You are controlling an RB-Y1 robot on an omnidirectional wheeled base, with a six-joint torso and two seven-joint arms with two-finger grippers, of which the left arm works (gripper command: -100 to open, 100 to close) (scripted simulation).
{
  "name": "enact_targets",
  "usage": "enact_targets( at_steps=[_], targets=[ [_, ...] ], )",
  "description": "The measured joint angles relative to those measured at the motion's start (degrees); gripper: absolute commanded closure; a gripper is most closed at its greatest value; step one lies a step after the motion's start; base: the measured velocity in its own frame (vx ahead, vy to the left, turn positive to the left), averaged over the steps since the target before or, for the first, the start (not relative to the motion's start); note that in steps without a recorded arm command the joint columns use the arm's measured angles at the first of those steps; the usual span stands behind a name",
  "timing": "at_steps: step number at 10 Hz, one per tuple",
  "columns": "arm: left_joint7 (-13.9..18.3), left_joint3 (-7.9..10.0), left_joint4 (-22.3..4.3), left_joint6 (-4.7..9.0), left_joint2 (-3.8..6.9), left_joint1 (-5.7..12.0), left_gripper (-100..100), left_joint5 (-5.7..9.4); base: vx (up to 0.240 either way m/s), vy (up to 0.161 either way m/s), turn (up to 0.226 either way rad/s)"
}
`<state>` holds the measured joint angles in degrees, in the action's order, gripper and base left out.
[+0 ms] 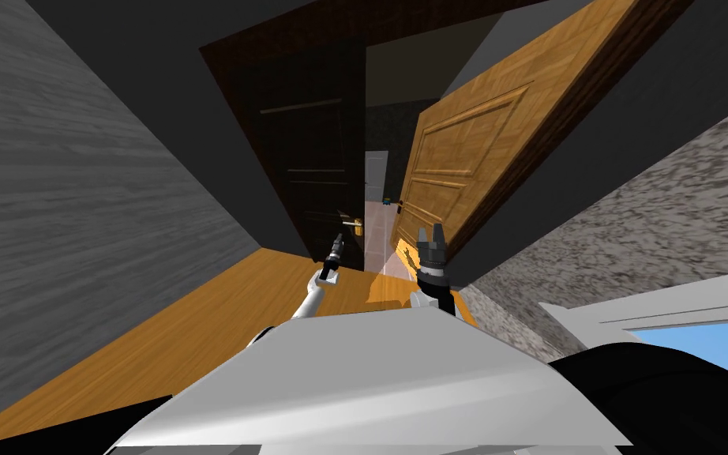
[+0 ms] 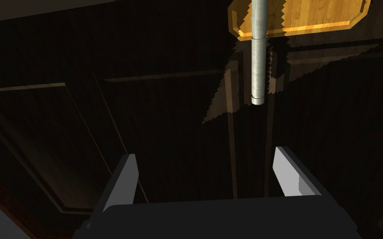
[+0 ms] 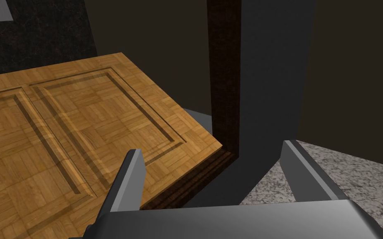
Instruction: Push the door open
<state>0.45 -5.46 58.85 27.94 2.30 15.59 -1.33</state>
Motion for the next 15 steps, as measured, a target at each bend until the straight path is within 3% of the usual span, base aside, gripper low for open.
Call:
enact_targets(
  at_steps=[7, 10, 12, 14, 15],
  targets=[
    [1.39, -0.40, -9.23, -1.58, -1.72, 5.67, -100, 0.32, 0.092, 0.040, -0.013],
    [2.09, -0.27, -15.22, -1.09, -2.44, 9.23, -100, 0.62, 0.096, 0.034, -0.016],
    [2.93, -0.81, -16.55, -2.38, -3.12, 10.13, -100, 0.62, 0.114, 0.055, -0.010],
    [2.81, -0.51, -19.92, -1.97, -4.08, 12.02, -100, 0.76, 0.057, 0.029, -0.006],
    [2.82, -0.49, -20.13, -1.89, -4.11, 12.14, -100, 0.77, 0.094, -0.020, -0.023]
  ],
)
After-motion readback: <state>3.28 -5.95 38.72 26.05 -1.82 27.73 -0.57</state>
